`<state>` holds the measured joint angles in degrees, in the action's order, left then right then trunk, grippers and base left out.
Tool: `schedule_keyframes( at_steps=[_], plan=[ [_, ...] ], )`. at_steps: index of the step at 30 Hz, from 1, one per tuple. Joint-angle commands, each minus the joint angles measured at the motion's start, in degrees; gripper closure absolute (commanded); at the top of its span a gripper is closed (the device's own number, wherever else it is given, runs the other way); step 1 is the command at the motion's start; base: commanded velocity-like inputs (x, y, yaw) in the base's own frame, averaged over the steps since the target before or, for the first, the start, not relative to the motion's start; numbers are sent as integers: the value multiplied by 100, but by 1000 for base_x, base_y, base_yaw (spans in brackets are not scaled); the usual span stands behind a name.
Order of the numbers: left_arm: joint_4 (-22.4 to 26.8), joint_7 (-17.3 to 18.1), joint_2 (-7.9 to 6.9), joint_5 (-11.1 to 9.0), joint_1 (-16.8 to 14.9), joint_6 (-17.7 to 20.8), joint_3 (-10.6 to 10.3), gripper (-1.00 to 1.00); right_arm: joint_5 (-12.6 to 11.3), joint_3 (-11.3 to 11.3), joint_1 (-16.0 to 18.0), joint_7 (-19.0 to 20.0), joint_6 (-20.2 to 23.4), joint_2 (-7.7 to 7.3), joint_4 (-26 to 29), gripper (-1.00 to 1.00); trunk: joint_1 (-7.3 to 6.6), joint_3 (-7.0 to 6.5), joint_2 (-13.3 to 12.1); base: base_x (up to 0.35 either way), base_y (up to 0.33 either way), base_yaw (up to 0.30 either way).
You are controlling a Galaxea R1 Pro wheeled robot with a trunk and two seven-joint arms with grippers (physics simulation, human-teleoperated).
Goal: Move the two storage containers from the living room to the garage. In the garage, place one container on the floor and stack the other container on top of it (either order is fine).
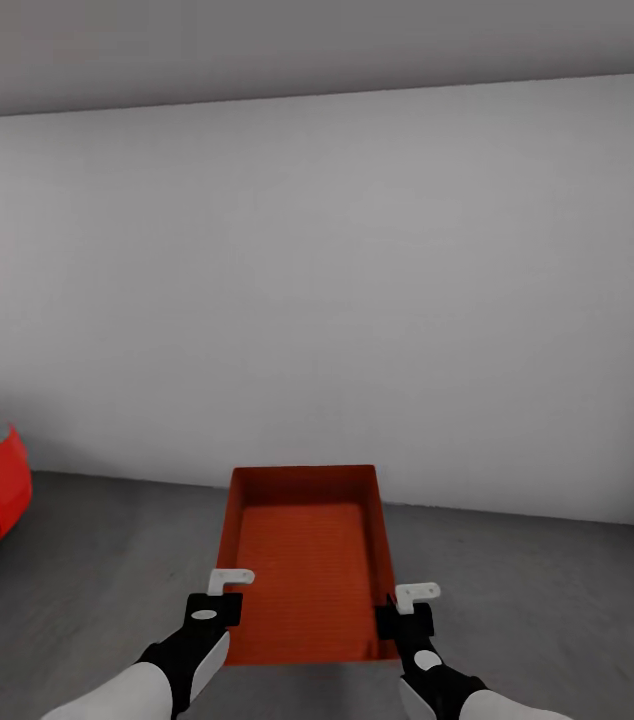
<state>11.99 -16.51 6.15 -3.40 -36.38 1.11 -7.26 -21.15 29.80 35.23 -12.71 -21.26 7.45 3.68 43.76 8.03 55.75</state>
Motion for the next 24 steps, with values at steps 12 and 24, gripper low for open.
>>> schedule_keyframes(
  at_steps=[12, 24],
  plan=[
    [40, 25, 35, -328, -9, 5, 152, 100, -38, 115, 2, 23, -10, 2, -8, 100, 4, 9, 6, 314, 112, 0],
    [40, 15, 41, -328, -9, -27, 154, 100, -38, 115, 2, 23, -11, 6, -8, 100, 4, 9, 6, 292, 88, -117]
  ],
)
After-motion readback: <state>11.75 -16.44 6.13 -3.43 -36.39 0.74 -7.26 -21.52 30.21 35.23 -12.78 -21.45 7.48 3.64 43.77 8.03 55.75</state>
